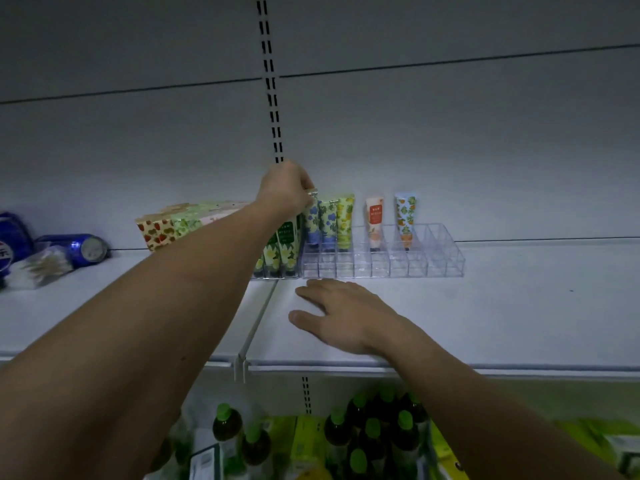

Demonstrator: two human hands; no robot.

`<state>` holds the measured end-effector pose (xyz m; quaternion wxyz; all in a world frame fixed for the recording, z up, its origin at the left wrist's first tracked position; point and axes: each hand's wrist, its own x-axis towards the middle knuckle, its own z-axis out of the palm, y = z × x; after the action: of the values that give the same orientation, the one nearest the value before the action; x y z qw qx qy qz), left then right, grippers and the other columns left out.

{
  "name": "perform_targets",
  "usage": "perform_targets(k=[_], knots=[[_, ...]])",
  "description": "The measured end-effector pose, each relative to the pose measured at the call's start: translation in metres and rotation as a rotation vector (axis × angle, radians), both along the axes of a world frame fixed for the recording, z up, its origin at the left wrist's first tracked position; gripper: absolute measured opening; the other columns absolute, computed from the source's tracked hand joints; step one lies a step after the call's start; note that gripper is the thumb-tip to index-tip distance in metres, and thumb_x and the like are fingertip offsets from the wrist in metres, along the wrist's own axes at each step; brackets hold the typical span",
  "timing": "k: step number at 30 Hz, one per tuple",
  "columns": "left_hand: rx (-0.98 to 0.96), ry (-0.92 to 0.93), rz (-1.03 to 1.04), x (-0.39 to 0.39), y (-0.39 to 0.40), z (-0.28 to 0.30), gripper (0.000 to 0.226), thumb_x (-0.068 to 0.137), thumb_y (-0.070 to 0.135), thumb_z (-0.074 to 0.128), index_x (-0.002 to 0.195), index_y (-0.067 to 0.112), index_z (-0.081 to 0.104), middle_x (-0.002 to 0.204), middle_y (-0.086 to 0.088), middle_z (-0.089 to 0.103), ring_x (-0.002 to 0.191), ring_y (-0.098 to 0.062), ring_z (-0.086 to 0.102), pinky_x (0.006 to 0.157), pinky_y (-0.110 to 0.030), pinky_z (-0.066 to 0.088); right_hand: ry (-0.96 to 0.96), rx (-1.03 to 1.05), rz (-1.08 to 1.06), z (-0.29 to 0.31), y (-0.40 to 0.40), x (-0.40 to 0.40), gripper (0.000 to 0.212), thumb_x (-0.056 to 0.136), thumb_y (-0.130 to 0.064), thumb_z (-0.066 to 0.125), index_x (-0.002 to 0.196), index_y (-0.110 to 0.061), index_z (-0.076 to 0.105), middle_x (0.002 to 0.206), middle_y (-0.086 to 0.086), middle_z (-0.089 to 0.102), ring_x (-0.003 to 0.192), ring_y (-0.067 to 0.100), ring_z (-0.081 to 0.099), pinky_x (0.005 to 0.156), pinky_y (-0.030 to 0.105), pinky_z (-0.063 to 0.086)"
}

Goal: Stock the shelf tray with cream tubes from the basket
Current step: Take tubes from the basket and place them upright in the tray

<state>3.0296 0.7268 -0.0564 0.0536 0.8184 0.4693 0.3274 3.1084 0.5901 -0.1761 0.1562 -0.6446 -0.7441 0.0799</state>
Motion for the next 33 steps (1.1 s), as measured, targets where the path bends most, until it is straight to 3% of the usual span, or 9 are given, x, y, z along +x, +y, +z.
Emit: perform_targets(k=[5,9,13,16,21,25,28,31,33], knots=[[0.018,0.201,0.045,0.008,-0.003,-0.004,0.022,0.090,0.005,0.061,0.108,0.010,0.073,0.109,-0.009,0.070,0.097,-0.026,0.064,0.092,-0.041,0.052,0.018,-0.007,-0.004,0.000,-0.001,0.000,0.066,0.094,-0.065,0.035,0.151,-0.032,0.030,0.161,-0.007,0.019,0.146,0.013,0.018,0.116,0.033,0.013],[0.090,0.300,0.080,0.008,-0.011,-0.004,0.014,0.090,0.010,0.056,0.097,0.019,0.065,0.105,-0.006,0.066,0.105,-0.028,0.059,0.094,-0.039,0.043,0.014,-0.010,-0.011,0.000,0.000,0.000,0.066,0.093,-0.066,0.035,0.150,-0.032,0.031,0.161,-0.007,0.020,0.146,0.014,0.018,0.116,0.034,0.014],[0.156,0.291,0.058,-0.007,-0.021,0.003,0.041,0.092,0.022,0.056,0.132,0.023,0.056,0.129,-0.006,0.059,0.123,-0.028,0.047,0.100,-0.044,0.034,0.027,-0.019,-0.030,0.001,-0.002,-0.001,0.067,0.092,-0.068,0.035,0.149,-0.034,0.033,0.160,-0.009,0.023,0.145,0.014,0.021,0.115,0.034,0.017],[0.155,0.212,0.000,-0.029,-0.044,0.008,0.039,0.092,0.026,0.054,0.131,0.025,0.056,0.131,-0.005,0.059,0.123,-0.027,0.048,0.100,-0.044,0.036,0.041,-0.022,-0.053,0.006,-0.006,-0.004,0.067,0.091,-0.069,0.037,0.147,-0.033,0.037,0.157,-0.009,0.029,0.142,0.014,0.028,0.113,0.034,0.023],[0.046,0.138,-0.056,-0.081,-0.096,-0.005,0.034,0.092,0.030,0.056,0.126,0.026,0.059,0.127,-0.005,0.061,0.113,-0.026,0.056,0.097,-0.043,0.047,0.085,-0.011,-0.116,0.019,-0.024,-0.020,0.057,0.093,-0.054,0.049,0.139,-0.020,0.048,0.144,0.003,0.048,0.125,0.021,0.050,0.103,0.036,0.041],[-0.040,0.060,-0.118,-0.129,-0.137,-0.026,0.028,0.091,0.022,0.059,0.118,0.019,0.066,0.117,-0.005,0.065,0.101,-0.022,0.061,0.090,-0.032,0.051,0.106,0.079,-0.131,0.033,-0.048,-0.038,0.026,0.094,-0.033,0.057,0.107,-0.013,0.068,0.112,0.011,0.069,0.094,0.022,0.063,0.080,0.028,0.047],[-0.073,0.030,-0.147,-0.167,-0.168,-0.051,0.021,0.093,0.020,0.058,0.110,0.017,0.069,0.103,-0.002,0.066,0.090,-0.015,0.061,0.078,-0.023,0.047,0.185,-0.038,-0.100,0.044,-0.076,-0.053,0.027,0.097,-0.028,0.054,0.093,-0.007,0.070,0.087,0.010,0.073,0.062,0.014,0.062,0.055,0.023,0.051],[-0.160,0.021,-0.180,-0.196,-0.195,-0.094,0.018,0.096,0.027,0.053,0.106,0.021,0.067,0.090,0.004,0.065,0.073,-0.005,0.058,0.061,-0.016,0.042,0.154,-0.210,-0.037,0.031,-0.102,-0.068,0.027,0.098,-0.038,0.052,0.092,-0.018,0.069,0.081,-0.001,0.073,0.063,0.012,0.068,0.054,0.025,0.052],[-0.294,-0.002,-0.181,-0.210,-0.204,-0.132,0.015,0.097,0.029,0.052,0.103,0.024,0.065,0.086,0.006,0.064,0.068,-0.001,0.056,0.057,-0.017,0.041,0.139,-0.258,-0.009,0.007,-0.110,-0.079,0.027,0.097,-0.042,0.052,0.091,-0.022,0.068,0.082,-0.002,0.073,0.066,0.012,0.070,0.058,0.027,0.052]])
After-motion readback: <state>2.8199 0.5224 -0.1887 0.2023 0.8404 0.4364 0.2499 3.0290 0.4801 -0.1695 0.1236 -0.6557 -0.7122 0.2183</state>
